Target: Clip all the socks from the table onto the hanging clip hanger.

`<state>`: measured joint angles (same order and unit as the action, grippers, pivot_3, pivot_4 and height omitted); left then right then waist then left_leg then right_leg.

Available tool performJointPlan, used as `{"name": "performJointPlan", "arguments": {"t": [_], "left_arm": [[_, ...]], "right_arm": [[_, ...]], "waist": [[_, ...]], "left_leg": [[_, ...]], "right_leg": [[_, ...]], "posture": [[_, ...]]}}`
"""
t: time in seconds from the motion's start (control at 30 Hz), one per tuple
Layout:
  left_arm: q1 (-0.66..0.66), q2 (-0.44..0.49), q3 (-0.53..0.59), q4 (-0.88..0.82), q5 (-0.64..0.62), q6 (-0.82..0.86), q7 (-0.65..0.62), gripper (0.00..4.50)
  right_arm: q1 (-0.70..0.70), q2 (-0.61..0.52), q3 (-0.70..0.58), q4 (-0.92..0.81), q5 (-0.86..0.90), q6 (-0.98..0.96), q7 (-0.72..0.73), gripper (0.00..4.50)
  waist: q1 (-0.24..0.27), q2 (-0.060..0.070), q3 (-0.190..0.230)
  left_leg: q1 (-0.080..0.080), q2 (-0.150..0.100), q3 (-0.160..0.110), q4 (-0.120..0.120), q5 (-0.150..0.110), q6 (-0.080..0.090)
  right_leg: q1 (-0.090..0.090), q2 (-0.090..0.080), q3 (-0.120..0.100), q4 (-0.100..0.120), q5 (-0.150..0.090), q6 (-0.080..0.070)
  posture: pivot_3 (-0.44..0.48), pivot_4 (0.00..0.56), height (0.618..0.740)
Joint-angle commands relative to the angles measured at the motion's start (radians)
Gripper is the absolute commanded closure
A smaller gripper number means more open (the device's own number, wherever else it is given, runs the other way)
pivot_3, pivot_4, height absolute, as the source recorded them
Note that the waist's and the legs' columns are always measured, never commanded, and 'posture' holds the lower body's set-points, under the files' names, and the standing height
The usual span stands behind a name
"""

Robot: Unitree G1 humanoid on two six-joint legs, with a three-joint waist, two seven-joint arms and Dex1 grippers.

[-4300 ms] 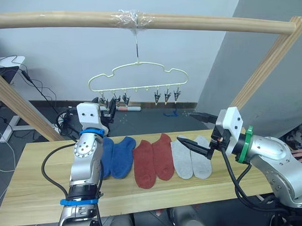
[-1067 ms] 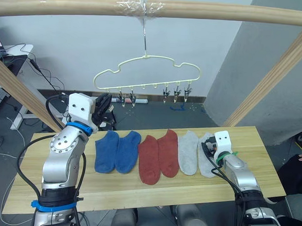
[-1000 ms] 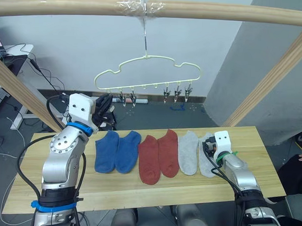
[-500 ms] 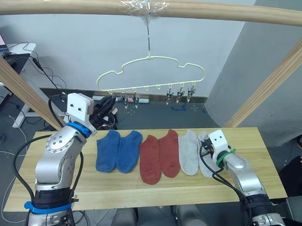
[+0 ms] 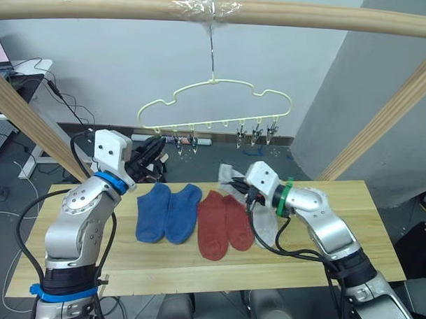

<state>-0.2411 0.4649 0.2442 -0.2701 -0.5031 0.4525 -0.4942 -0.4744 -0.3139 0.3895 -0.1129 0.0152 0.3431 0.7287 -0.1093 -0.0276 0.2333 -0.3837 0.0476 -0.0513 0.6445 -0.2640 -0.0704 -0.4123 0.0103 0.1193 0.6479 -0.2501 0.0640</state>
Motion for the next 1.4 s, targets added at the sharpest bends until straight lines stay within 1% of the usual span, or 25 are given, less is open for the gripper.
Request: {"name": "performJointPlan", "arguments": {"t": [0.03, 0.27, 0.4, 0.5, 0.6, 0.77, 1.03, 1.2, 1.27, 1.3, 1.4], "left_arm": [[-0.006, 0.012, 0.017, -0.045, -0.036, 0.022, -0.007, 4.39], [-0.005, 0.011, 0.017, -0.046, -0.061, 0.045, -0.005, 4.39], [-0.006, 0.009, 0.014, -0.046, -0.070, 0.050, -0.005, 4.39], [-0.005, 0.008, 0.013, -0.044, -0.073, 0.052, -0.006, 4.39], [-0.003, 0.007, 0.011, -0.041, -0.077, 0.052, -0.004, 4.39], [0.000, 0.005, 0.006, -0.034, -0.078, 0.047, -0.005, 4.39], [0.017, 0.007, 0.008, -0.030, -0.073, 0.041, -0.006, 4.39], [0.027, -0.006, 0.022, -0.034, -0.106, 0.066, 0.008, 4.39], [0.034, -0.005, 0.031, -0.034, -0.118, 0.073, 0.012, 3.67], [0.037, -0.004, 0.034, -0.035, -0.121, 0.075, 0.013, 3.50], [0.057, 0.012, 0.034, -0.042, -0.131, 0.089, -0.003, 2.54]], "right_arm": [[-0.078, 0.081, 0.050, 0.019, 0.014, 0.038, 0.019, 4.50], [-0.172, 0.217, 0.062, 0.161, 0.024, 0.053, 0.007, 4.50], [-0.193, 0.258, 0.062, 0.221, 0.026, 0.053, 0.015, 4.50], [-0.203, 0.284, 0.054, 0.249, 0.027, 0.048, 0.011, 4.50], [-0.220, 0.317, 0.043, 0.277, 0.034, 0.051, 0.002, 4.50], [-0.239, 0.349, 0.020, 0.305, 0.039, 0.031, -0.008, 4.50], [-0.236, 0.367, -0.004, 0.283, 0.055, 0.017, -0.017, 4.50], [-0.233, 0.372, 0.001, 0.279, 0.061, 0.014, -0.021, 4.50], [-0.234, 0.375, 0.002, 0.282, 0.059, 0.011, -0.023, 4.50], [-0.235, 0.377, 0.002, 0.285, 0.059, 0.009, -0.024, 4.50], [-0.235, 0.380, 0.003, 0.291, 0.057, 0.002, -0.027, 4.50]], "waist": [[0.000, 0.000, 0.000], [0.007, 0.000, 0.000], [0.013, 0.000, 0.000], [0.014, 0.000, 0.000], [0.013, 0.000, 0.000], [0.014, 0.000, 0.000], [0.014, 0.000, 0.000], [0.014, 0.000, 0.000], [0.013, 0.000, 0.000], [0.013, 0.000, 0.000], [0.013, 0.000, 0.000]], "left_leg": [[0.000, 0.000, 0.000, 0.000, 0.000, 0.000], [-0.002, 0.000, -0.001, 0.000, 0.000, 0.000], [-0.004, 0.000, -0.001, 0.000, 0.000, 0.000], [-0.010, 0.000, -0.001, 0.001, 0.000, 0.000], [-0.011, 0.000, -0.002, 0.000, 0.000, 0.000], [-0.012, 0.000, -0.004, 0.001, 0.000, 0.000], [-0.012, 0.000, -0.004, 0.001, 0.000, 0.000], [-0.012, 0.000, -0.004, 0.001, 0.000, 0.000], [-0.012, 0.000, -0.004, 0.001, 0.000, 0.000], [-0.012, 0.000, -0.005, 0.001, 0.000, 0.000], [-0.012, 0.000, -0.005, 0.001, 0.000, 0.000]], "right_leg": [[0.000, 0.000, 0.000, 0.000, 0.000, 0.000], [-0.002, -0.001, -0.001, 0.000, 0.002, -0.003], [-0.004, -0.001, -0.002, 0.001, 0.002, -0.003], [-0.009, -0.001, -0.002, 0.002, 0.002, -0.004], [-0.010, -0.001, -0.003, 0.003, 0.003, -0.005], [-0.011, -0.001, -0.005, 0.003, 0.003, -0.005], [-0.011, -0.002, -0.006, 0.004, 0.003, -0.005], [-0.011, -0.002, -0.006, 0.004, 0.003, -0.005], [-0.011, -0.002, -0.006, 0.004, 0.003, -0.005], [-0.011, -0.002, -0.006, 0.004, 0.003, -0.005], [-0.011, -0.002, -0.006, 0.005, 0.003, -0.005]], "posture": [[-0.033, 0.221, 0.740], [-0.040, 0.220, 0.740], [-0.040, 0.220, 0.740], [-0.040, 0.220, 0.740], [-0.040, 0.220, 0.740], [-0.043, 0.213, 0.740], [-0.041, 0.212, 0.740], [-0.041, 0.210, 0.740], [-0.040, 0.209, 0.740], [-0.040, 0.209, 0.740], [-0.038, 0.207, 0.740]]}}
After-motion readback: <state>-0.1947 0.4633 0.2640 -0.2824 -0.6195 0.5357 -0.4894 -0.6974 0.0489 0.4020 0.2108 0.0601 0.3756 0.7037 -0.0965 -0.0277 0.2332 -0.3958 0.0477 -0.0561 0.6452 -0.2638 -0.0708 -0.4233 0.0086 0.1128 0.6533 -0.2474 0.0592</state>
